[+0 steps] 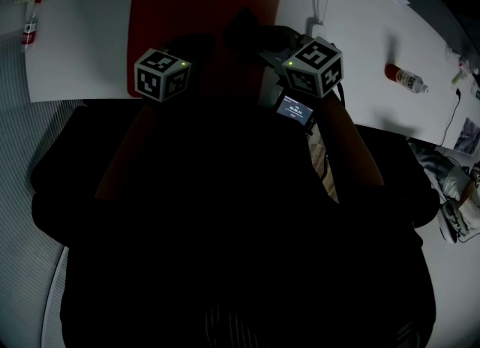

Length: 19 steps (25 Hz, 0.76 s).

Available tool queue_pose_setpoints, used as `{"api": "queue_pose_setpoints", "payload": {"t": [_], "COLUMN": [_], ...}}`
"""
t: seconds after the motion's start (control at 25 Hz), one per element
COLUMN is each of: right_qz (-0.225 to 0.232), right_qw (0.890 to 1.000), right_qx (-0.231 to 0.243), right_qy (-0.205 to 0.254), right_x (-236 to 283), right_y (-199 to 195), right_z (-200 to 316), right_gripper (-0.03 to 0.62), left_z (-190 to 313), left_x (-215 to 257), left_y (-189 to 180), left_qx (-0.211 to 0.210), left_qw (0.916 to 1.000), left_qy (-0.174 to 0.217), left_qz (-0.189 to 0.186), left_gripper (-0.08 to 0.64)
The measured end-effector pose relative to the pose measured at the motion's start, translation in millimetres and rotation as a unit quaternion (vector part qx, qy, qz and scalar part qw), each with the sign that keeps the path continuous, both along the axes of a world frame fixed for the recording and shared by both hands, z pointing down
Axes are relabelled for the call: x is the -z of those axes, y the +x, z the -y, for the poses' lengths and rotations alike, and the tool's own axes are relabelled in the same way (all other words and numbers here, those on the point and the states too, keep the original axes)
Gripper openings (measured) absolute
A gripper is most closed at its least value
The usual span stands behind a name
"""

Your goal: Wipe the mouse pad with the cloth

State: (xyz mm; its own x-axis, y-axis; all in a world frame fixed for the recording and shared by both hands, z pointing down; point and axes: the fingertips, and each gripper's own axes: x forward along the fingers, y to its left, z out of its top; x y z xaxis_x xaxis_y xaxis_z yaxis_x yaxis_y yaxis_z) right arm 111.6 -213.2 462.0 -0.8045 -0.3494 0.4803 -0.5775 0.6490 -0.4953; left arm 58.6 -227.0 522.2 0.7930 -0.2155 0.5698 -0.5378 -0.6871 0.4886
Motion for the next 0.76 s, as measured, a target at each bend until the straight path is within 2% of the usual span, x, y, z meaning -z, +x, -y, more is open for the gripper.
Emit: {"api": "queue_pose_setpoints", "payload": {"t": [0.16,0.28,0.44,0.56,0.76], "right_qz": [0.026,0.038,0.027,0.036,0.044], "right_qw": [0.997,0.993,0.987,0.983,0.983], "right_qx": [-0.051,-0.088,-0.127,-0.150,-0.145], "right_qy": [0.042,0.064,0.092,0.102,0.101], "right_x": [52.2,80.1,85.8,90.1,89.9], "right_y": [21.1,37.4,71.1,89.7,88.0], "right_z": [-7.7,-12.3,-18.6,-23.2,-46.2], "right_gripper": [0.069,0.069,0.069,0.069,0.069], "left_z": [3.0,1.3,-10.5,-13.8,-20.4], "left_x": [75.9,115.8,118.7,121.9,133.6], "left_y": [34.8,50.9,60.6,65.3,83.1], "left_qx": [-0.013,-0.017,-0.052,-0.053,-0.052], "left_qw": [0.9962,0.9915,0.9909,0.9910,0.9891], "left_qy": [0.042,0.059,0.067,0.060,0.079], "left_qz": [-0.075,-0.115,-0.104,-0.107,-0.113], "left_gripper": [0.006,0.006,0.006,0.006,0.006]}}
